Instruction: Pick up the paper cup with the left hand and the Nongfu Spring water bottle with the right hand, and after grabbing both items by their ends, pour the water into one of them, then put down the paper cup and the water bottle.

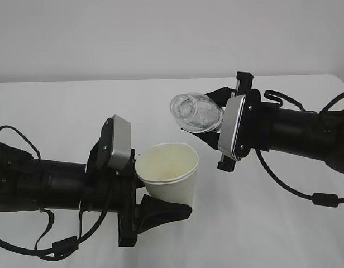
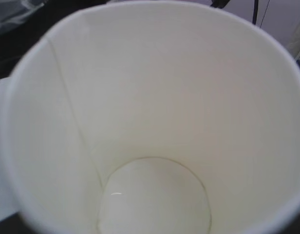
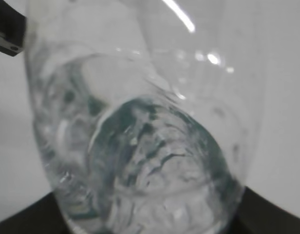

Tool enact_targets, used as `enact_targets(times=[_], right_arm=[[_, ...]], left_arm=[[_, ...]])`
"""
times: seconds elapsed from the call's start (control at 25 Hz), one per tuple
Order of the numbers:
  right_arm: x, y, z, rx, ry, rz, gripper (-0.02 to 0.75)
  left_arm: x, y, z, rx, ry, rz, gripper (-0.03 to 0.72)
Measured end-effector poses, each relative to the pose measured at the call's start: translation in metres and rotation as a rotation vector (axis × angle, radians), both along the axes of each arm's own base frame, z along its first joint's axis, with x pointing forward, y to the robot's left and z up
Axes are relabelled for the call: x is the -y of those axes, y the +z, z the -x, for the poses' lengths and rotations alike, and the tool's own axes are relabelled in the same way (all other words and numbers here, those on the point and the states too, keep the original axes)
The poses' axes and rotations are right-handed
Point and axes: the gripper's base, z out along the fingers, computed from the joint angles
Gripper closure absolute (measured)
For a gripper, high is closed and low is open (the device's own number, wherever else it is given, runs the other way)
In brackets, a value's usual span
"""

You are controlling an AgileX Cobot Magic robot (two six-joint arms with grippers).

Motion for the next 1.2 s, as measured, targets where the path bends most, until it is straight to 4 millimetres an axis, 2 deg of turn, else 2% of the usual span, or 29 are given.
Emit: enact_targets(times=[1.2], right_arm=[[0.0038,0.0029,-0.0055,0.195,-0.038,0.114,0.326]], left_arm=[[0.0001,-0.0009,0.0027,0.006,-0.033,-0.012,0.249]])
